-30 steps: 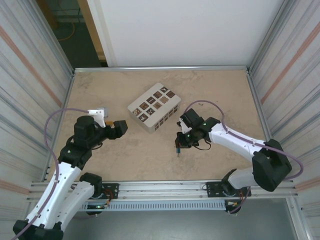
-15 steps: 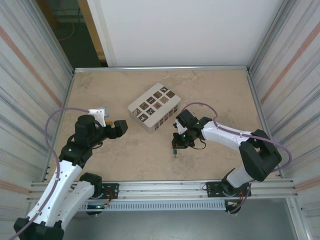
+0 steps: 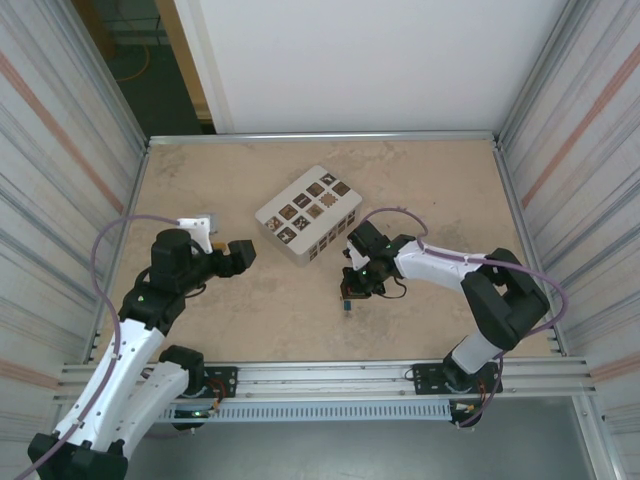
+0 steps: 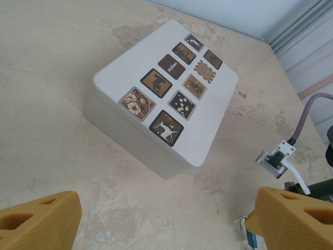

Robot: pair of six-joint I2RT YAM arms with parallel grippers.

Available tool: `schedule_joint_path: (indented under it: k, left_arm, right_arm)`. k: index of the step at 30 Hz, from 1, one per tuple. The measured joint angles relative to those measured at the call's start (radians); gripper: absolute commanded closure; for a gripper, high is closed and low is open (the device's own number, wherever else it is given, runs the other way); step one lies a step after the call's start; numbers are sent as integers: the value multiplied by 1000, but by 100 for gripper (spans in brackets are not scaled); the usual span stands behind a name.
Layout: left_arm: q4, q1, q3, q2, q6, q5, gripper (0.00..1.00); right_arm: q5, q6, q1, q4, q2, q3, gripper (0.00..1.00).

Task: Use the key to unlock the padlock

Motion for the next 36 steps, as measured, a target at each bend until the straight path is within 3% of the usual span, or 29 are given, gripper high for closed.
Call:
schedule_joint_path:
  k: [24, 36]
  left_arm:
    - [-1, 0, 0, 0, 0, 0, 13]
    - [-5, 2, 0, 0, 0, 0, 12]
  right_arm:
    - [32, -3, 0, 3, 14, 0, 78]
    - [73, -6, 0, -24, -73, 0, 57]
